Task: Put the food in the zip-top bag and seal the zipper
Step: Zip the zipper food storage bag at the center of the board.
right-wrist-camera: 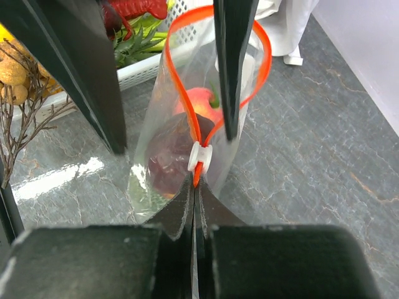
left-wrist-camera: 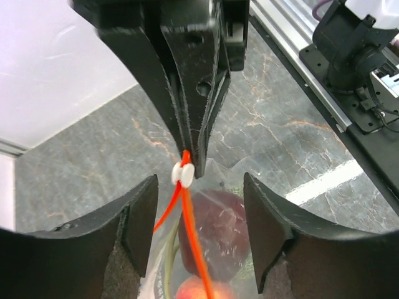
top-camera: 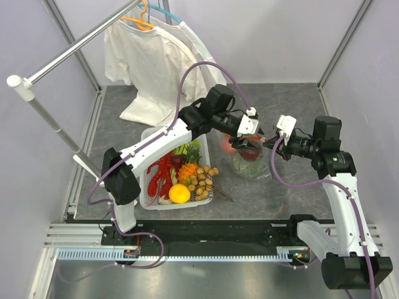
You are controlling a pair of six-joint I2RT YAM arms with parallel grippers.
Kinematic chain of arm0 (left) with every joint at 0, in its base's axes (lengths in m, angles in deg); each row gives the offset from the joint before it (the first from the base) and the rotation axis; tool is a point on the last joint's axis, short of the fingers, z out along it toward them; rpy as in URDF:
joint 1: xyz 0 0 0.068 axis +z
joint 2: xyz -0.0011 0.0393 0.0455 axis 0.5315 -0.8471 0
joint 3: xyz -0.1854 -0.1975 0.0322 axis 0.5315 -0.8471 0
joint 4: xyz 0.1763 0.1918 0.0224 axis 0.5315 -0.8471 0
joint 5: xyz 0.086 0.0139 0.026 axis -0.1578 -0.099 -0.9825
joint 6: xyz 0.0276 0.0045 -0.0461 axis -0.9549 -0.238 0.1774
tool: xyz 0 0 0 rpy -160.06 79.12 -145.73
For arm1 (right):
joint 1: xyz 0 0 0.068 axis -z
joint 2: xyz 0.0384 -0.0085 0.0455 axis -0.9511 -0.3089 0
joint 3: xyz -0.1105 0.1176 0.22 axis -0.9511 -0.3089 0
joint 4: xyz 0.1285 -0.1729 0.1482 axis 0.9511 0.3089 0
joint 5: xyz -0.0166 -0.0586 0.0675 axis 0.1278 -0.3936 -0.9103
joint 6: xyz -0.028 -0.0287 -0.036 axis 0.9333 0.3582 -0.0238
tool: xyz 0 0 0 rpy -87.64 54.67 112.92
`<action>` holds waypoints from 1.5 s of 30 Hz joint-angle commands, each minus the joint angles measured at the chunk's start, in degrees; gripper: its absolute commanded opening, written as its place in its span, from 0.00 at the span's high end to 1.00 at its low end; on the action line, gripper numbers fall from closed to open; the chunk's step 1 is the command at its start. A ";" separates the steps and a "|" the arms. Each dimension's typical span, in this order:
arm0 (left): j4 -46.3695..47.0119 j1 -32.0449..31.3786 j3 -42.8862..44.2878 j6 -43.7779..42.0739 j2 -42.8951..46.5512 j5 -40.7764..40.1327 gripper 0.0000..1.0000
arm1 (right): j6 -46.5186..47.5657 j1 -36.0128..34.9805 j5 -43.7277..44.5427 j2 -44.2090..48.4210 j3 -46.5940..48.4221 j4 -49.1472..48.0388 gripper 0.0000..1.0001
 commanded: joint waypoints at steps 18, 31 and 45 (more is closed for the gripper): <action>4.11 -2.36 2.12 0.65 -2.90 -0.04 0.60 | 4.41 -0.23 -1.10 2.04 0.31 2.24 1.00; 1.39 -1.31 -0.86 -1.55 -1.85 -1.01 0.86 | 5.90 -0.23 -1.36 3.18 -0.21 3.12 1.00; -0.46 3.70 -2.63 -4.89 -1.93 -2.94 0.89 | 8.63 -0.23 -1.19 3.53 0.05 5.14 1.00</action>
